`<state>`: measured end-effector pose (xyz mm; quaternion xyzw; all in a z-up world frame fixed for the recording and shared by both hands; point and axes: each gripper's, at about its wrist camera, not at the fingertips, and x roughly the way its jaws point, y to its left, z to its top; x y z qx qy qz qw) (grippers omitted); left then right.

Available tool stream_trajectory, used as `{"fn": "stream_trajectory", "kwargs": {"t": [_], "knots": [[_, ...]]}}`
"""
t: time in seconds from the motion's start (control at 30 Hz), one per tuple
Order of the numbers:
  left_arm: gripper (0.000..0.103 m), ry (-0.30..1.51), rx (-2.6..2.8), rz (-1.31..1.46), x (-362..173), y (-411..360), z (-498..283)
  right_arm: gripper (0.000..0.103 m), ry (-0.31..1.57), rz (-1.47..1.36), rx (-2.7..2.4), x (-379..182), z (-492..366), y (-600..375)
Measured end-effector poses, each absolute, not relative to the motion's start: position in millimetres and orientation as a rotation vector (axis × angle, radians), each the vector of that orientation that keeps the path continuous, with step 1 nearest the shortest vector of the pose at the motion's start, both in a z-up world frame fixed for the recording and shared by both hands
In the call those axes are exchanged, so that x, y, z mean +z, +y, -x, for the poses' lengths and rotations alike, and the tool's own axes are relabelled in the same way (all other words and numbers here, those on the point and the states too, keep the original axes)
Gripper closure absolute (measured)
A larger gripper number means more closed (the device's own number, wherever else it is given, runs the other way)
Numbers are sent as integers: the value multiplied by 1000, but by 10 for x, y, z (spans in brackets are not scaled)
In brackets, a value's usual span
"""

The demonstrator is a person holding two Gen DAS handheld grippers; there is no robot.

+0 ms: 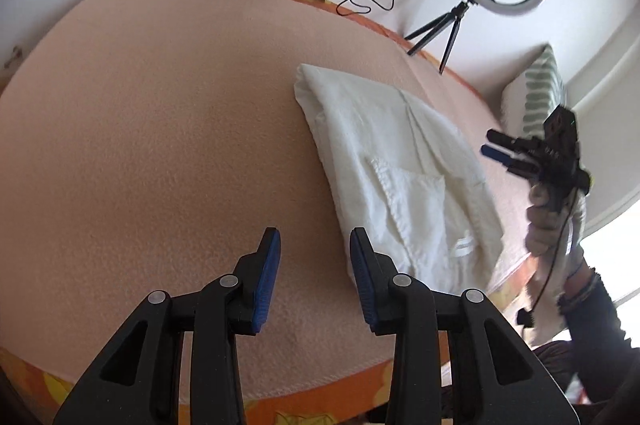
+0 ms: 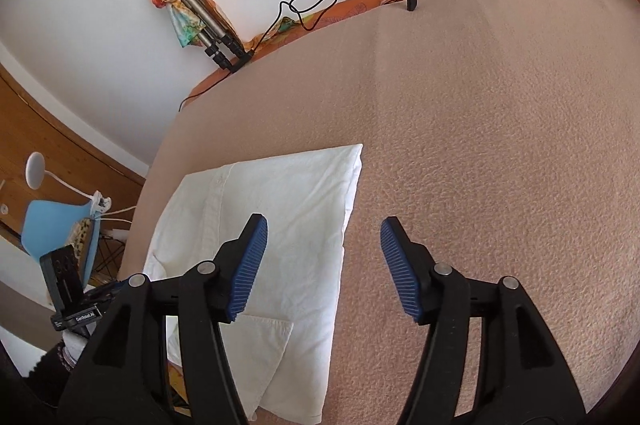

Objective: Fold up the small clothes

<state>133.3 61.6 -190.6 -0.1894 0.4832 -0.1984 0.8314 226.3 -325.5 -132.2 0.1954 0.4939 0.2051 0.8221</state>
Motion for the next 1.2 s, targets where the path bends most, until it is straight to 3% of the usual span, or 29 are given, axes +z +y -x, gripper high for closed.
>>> {"fn": "stream_trajectory", "kwargs": {"t": [0.3,0.67,0.73,0.8,0.83,0.9,1.2], "knots": [[59,1078,-479,597,-2053,460,-1319,40,1114,-569,447,-1638,-2431,-3339],[62,1096,-520,640,-2242,314,-1375,43,1098,-646,585,-1782,-2497,-3132],[67,1090,-518,618,-2232,257,-1371,56,1112,-660,596,-1817,-2494,-3089],[80,1089,-511,594,-2233,230,-1381,59,1112,-659,595,-1833,-2478,-3041],[84,1088,-507,581,-2226,224,-1380,72,1119,-652,596,-1830,-2485,-3020],[91,1076,-500,559,-2188,195,-1392,86,1140,-668,595,-1858,-2486,-2992],[95,954,-510,377,-1766,-62,-1276,93,1046,-487,547,-1314,-2347,-2837]]}}
